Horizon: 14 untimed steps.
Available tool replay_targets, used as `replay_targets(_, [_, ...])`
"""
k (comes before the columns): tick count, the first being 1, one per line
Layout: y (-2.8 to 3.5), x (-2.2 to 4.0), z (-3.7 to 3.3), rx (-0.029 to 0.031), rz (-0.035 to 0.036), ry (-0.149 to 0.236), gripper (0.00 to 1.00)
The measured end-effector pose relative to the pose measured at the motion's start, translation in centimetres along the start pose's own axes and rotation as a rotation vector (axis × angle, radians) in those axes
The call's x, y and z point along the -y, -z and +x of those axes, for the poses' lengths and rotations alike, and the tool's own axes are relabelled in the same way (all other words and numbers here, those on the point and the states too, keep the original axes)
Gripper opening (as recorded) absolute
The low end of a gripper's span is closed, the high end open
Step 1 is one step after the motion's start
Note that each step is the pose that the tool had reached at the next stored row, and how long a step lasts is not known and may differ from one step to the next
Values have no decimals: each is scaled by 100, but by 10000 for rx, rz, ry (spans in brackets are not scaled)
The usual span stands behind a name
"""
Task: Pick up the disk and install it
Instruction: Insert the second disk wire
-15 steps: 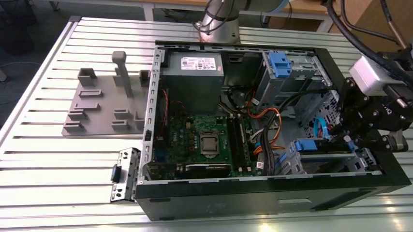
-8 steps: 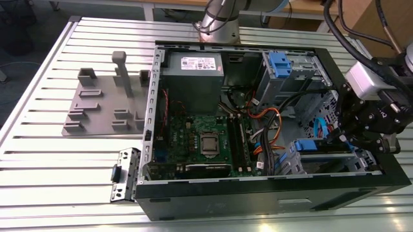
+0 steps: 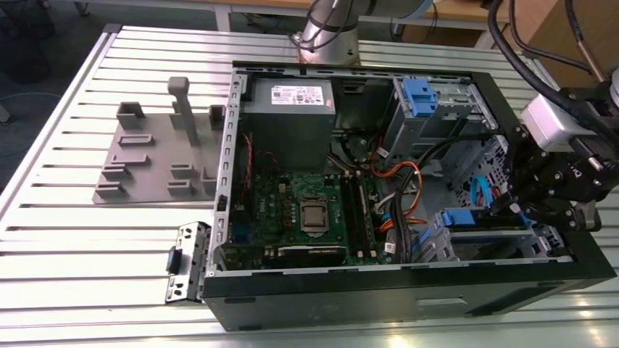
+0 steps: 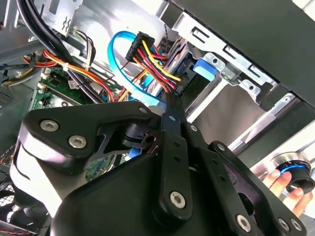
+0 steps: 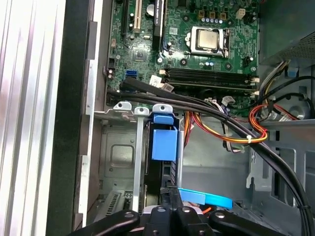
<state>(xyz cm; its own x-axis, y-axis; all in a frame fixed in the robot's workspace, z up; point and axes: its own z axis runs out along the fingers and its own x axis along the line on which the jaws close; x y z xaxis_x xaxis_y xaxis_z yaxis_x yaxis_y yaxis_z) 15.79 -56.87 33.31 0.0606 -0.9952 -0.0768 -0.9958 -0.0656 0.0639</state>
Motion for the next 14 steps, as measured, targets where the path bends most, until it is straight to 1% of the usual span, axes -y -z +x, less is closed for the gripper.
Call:
replay_targets(1, [14, 6, -1, 4, 0, 0, 10])
replay_targets(3, [65, 14, -3, -13, -1, -1, 10])
replay_targets(4, [92, 17, -5, -9, -2, -1, 10])
replay_targets(6, [160, 19, -10, -11, -2, -2, 10])
replay_targets(9, [278, 16, -18, -12, -5, -3, 10])
replay_targets(10, [297, 16, -20, -14, -5, -2, 10])
replay_targets(14, [297, 15, -20, -10, -6, -2, 10])
